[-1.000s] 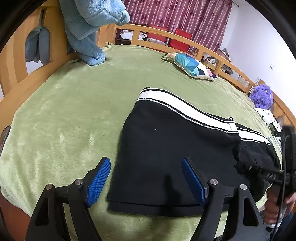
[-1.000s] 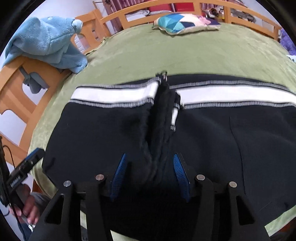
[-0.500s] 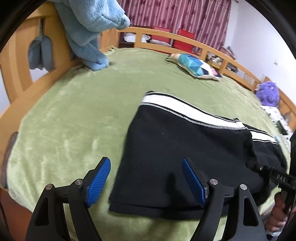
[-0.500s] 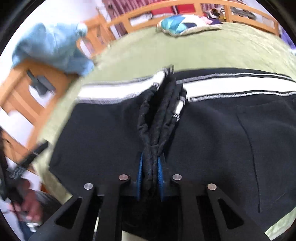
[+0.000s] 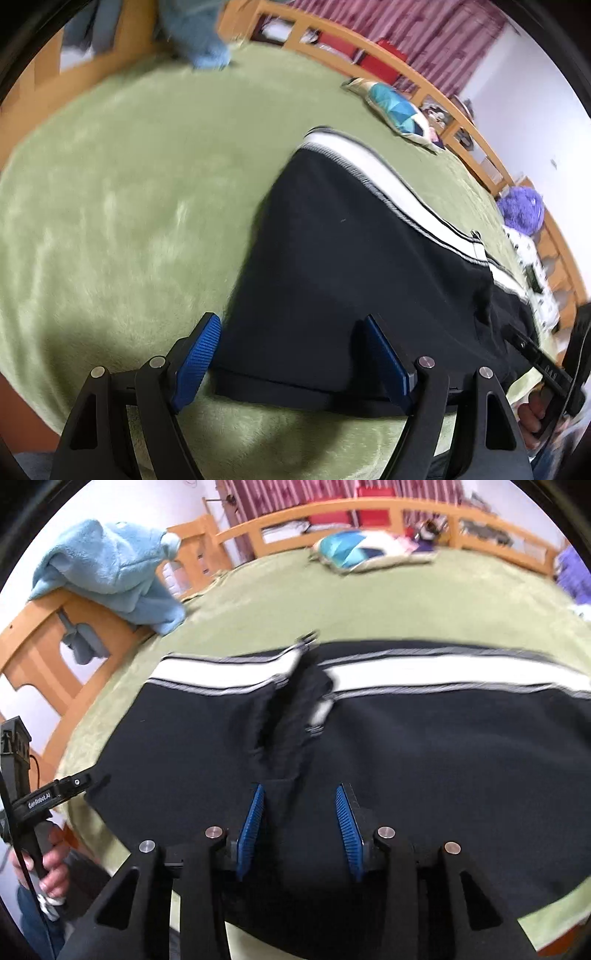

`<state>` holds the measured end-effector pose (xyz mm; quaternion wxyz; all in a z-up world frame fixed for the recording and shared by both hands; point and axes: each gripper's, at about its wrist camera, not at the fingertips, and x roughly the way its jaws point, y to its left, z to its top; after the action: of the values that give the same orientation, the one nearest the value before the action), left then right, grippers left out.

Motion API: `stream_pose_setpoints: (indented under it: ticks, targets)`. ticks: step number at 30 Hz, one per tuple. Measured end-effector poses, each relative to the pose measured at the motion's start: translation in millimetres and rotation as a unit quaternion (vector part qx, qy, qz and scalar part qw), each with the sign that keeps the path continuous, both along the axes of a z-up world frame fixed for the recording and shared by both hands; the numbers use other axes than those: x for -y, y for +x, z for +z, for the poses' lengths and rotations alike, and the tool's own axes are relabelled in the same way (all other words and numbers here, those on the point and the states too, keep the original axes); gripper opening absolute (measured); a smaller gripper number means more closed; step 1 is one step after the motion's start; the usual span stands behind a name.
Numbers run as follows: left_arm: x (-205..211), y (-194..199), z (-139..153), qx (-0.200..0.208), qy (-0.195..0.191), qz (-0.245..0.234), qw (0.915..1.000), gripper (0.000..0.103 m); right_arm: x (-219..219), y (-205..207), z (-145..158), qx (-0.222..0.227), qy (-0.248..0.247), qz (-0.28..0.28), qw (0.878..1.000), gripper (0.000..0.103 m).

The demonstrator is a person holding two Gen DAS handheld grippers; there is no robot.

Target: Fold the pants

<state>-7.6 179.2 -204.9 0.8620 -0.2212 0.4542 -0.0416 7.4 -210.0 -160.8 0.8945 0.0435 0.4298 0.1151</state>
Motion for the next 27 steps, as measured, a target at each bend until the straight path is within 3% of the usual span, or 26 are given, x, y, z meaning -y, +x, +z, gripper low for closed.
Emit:
stream_pose_setpoints:
  ticks: [2, 5, 7, 8, 10, 12, 16, 21, 27]
  targets:
    - [-4, 3, -7, -0.008, -0.025, 0.006, 0.9996, 0.078, 19, -3, 5, 0.010, -0.006, -0.020, 1.000, 0.041]
    - [4, 8, -8, -0.009, -0.027, -0.001, 0.9996, 0.076, 41, -7, 8, 0.027, -0.009, -0.052, 0.998, 0.041]
    - [11, 9, -4, -0.006, -0.006, 0.003, 1.0000, 0.058, 62, -13, 7, 0.037, -0.021, -0.068, 0.997, 0.041]
    - [16, 9, 0, 0.000, 0.010, 0.004, 0.9999, 0.054, 66, -13, 6, 0.036, -0.025, -0.071, 0.997, 0.041]
    - [23, 9, 18, 0.025, 0.047, 0.004, 0.9986, 0.030, 79, -12, 4, 0.022, -0.026, -0.068, 0.997, 0.040]
    - [35, 7, 42, 0.055, 0.070, -0.020, 0.9959, 0.027, 90, -11, 3, 0.018, -0.025, -0.065, 0.997, 0.038]
    - [90, 0, 96, 0.105, 0.136, -0.070, 0.9827, 0.024, 103, -3, 8, 0.028, -0.041, -0.058, 0.997, 0.037]
    - [173, -3, 133, 0.136, 0.145, -0.164, 0.9662, 0.024, 131, -2, 12, 0.045, -0.015, -0.073, 0.996, 0.037]
    - [269, 1, 140, 0.135, 0.129, -0.252, 0.9497, 0.023, 172, -15, 9, 0.045, 0.036, -0.098, 0.994, 0.038]
